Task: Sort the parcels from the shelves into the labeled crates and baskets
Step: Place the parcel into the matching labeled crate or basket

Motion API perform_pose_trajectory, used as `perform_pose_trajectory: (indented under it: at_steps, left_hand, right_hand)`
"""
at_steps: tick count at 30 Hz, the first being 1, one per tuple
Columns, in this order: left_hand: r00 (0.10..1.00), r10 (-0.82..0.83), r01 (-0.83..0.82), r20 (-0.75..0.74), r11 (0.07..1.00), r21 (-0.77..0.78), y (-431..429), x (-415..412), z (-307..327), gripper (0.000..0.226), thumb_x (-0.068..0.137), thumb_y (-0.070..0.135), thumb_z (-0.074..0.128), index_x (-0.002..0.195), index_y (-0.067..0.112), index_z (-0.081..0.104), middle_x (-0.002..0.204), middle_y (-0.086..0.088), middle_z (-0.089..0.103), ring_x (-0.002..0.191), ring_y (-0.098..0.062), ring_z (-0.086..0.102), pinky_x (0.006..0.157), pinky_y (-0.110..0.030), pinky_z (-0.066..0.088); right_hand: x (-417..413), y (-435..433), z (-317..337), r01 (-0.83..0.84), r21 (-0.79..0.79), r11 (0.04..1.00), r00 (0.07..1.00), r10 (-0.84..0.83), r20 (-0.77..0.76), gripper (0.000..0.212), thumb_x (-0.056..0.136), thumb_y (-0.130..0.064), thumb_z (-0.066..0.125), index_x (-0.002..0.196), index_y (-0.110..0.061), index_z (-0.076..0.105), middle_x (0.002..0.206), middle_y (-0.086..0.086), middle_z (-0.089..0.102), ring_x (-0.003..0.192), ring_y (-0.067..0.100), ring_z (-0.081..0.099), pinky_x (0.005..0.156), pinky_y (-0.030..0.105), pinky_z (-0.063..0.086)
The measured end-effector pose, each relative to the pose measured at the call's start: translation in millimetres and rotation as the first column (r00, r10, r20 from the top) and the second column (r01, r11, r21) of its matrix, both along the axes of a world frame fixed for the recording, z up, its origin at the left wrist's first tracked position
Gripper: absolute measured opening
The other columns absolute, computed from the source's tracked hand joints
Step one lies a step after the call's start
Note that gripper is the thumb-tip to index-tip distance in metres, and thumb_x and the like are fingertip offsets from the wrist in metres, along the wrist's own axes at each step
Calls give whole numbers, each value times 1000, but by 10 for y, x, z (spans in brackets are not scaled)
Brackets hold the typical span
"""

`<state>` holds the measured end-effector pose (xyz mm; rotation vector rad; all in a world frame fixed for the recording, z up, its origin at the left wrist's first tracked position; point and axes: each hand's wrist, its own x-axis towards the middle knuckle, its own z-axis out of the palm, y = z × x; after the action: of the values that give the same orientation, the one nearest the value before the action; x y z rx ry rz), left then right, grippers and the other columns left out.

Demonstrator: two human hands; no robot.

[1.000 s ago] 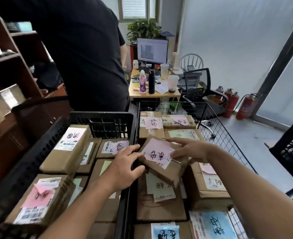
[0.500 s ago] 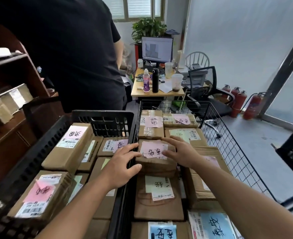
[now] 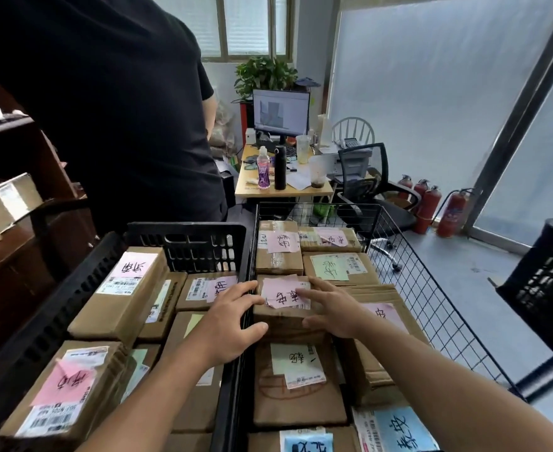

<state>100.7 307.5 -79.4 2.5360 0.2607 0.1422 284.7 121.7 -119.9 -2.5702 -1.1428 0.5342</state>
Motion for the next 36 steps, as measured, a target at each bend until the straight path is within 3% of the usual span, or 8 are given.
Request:
perform_pose_trajectory:
  at_steps: [5, 10, 17, 20, 25, 29, 36]
  left_hand:
    - [999, -33, 33, -12, 999, -2, 25, 13, -13, 57, 91, 43, 61, 144, 29, 44, 157, 15, 22, 146, -11, 13, 117, -33, 17]
    - [996, -86, 84, 21, 993, 85, 85, 29, -10, 60, 92, 44, 60, 146, 27, 40, 156, 9, 30, 144, -14, 21, 119, -34, 21]
    - [957, -263, 227, 118, 940, 254, 145, 27, 187, 50, 95, 42, 56, 140, 25, 47, 143, 9, 47, 133, -14, 40, 112, -34, 35]
    - [923, -362, 325, 132, 915, 238, 42, -23, 259, 48, 95, 42, 55, 140, 26, 47, 145, 8, 45, 135, -16, 38, 113, -36, 33]
    - [845, -522, 439, 111, 798, 413, -308, -181, 345, 56, 93, 46, 54, 144, 28, 40, 149, 5, 41, 141, -22, 31, 118, -41, 25]
    - [767, -635, 561, 91, 732, 387, -694, -390, 405, 56, 95, 45, 50, 146, 25, 38, 147, 2, 42, 137, -23, 34, 114, -39, 28]
    - [561, -824, 755, 83, 550, 357, -1633, -1013, 413, 56, 95, 46, 50, 146, 25, 38, 148, 0, 42, 137, -25, 36, 113, -39, 31]
  right_hand:
    - [-230, -38, 62, 151, 131, 980, 988, -154, 12, 77, 89, -58, 66, 156, -46, 29, 169, -3, 8, 155, 31, 8, 121, 57, 19]
    - [-446, -104, 157, 279, 180, 943, 955, -292, 55, 65, 99, -56, 54, 157, -37, 31, 167, 2, 20, 154, 26, 16, 123, 49, 20]
    - [-1130, -320, 415, 483, 127, 867, 818, -498, 288, 57, 102, -54, 43, 156, -36, 31, 164, 3, 29, 150, 27, 28, 122, 50, 26]
    - [-1495, -472, 443, 592, 107, 799, 734, -589, 339, 56, 101, -52, 46, 153, -33, 35, 161, 3, 33, 147, 27, 31, 119, 49, 29]
    - [-2177, -858, 467, 727, 46, 685, 609, -674, 417, 57, 100, -58, 34, 148, -29, 43, 157, 5, 39, 146, 30, 34, 115, 52, 32]
    - [-2808, -1196, 604, 837, 73, 542, 448, -756, 478, 53, 102, -52, 42, 148, -26, 44, 148, 3, 49, 139, 26, 42, 112, 45, 37]
    - [-4062, -1861, 598, 947, -12, 322, 290, -836, 467, 51, 101, -53, 42, 142, -23, 52, 143, 5, 55, 128, 29, 51, 107, 41, 43]
